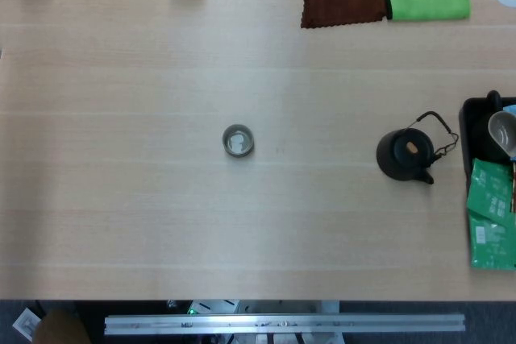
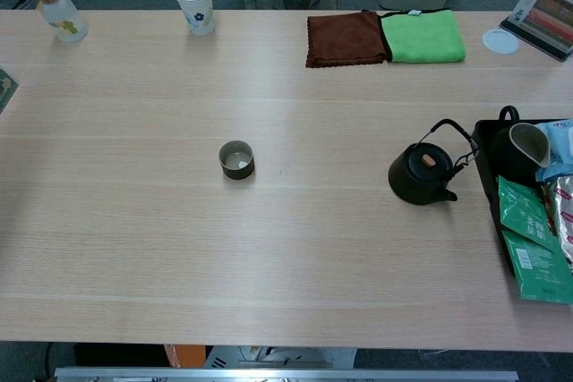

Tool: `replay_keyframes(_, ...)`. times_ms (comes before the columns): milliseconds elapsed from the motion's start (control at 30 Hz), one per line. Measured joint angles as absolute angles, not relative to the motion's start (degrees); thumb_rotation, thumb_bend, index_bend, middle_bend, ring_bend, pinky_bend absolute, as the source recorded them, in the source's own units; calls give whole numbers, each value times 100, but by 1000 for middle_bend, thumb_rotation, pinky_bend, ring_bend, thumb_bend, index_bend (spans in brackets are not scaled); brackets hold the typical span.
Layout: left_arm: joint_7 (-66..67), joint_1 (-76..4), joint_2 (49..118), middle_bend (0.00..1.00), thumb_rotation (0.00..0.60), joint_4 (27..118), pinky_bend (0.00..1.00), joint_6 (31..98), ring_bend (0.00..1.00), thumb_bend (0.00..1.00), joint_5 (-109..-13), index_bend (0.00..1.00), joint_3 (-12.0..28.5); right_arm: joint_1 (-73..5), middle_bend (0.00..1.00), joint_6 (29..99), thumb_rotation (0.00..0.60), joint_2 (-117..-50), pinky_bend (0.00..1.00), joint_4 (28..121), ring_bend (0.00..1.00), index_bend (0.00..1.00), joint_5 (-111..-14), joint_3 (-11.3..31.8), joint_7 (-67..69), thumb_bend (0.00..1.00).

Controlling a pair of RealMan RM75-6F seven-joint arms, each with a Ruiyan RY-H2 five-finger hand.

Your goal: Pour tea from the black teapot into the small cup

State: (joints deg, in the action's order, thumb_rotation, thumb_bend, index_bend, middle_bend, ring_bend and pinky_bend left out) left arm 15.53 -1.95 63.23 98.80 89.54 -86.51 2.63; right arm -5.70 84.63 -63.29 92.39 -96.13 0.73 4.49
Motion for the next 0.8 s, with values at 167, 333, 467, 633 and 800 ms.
replay_keyframes(167,1546,-211,6327,204,600,9856,164,8924,197,201,-8596,155,284,-844,338,8123,600,-6293,228,9319,286,343,-9530,178,163,20)
replay_keyframes(333,1547,-239,6324,205,600,9844,164,8870,197,201,-8550,155,300,-1082,332,7799,600,-6314,228,9319,284,320,-9409,266,-81,0)
replay_keyframes(467,1577,-272,6336,205,600,9840,164,8818,197,201,-8502,155,318,-1291,294,7450,600,-6366,230,9267,260,260,-9281,318,-378,0)
replay_keyframes(633,1610,-307,6343,205,600,9843,164,8766,197,201,-8440,155,341,-1494,212,7080,600,-6462,197,9187,169,144,-9092,351,-734,0)
replay_keyframes(800,1617,-313,6348,205,600,9830,165,8747,197,201,-8398,155,341,-1641,77,6794,600,-6568,41,9150,26,1,-8885,351,-1090,0)
